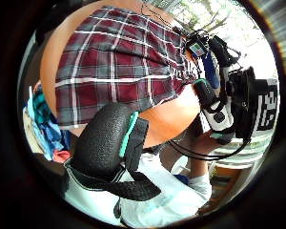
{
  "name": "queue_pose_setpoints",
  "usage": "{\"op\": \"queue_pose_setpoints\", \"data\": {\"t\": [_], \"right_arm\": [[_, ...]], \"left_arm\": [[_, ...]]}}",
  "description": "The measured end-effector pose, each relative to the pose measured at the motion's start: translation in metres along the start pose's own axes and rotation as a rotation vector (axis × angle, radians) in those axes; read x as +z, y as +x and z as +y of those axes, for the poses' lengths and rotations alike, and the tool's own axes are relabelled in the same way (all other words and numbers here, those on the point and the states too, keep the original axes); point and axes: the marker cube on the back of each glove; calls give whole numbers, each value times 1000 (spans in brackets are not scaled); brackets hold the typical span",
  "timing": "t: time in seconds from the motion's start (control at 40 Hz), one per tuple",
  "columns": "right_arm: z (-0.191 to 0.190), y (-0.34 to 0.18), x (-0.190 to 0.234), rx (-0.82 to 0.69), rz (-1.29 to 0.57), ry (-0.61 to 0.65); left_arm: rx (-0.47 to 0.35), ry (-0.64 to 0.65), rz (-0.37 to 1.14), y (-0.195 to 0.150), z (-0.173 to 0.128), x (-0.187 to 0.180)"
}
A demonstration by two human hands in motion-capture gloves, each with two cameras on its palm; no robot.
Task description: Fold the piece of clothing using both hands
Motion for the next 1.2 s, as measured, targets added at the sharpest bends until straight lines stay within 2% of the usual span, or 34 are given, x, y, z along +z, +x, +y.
{"op": "queue_pose_setpoints", "data": {"t": [0.4, 0.63, 0.8, 0.9, 1.0, 1.1, 1.2], "right_arm": [[3, 8, 12, -15, -18, -52], [5, 36, 59, 13, -17, -111], [11, 56, 98, -52, -29, -185], [13, 66, 115, -75, -35, -234], [16, 71, 122, -71, -58, -202], [17, 75, 122, -34, -73, -25], [15, 78, 124, -43, -58, 154]], "left_arm": [[-19, 6, -4, -8, -1, 6], [-20, -65, -2, -16, -3, 60], [70, -243, 73, -19, 12, 107], [115, -264, 95, -20, 21, 118], [131, -181, 96, -23, 28, 120], [99, 41, 81, -32, 23, 123], [97, 244, 53, -33, 28, 109]]}}
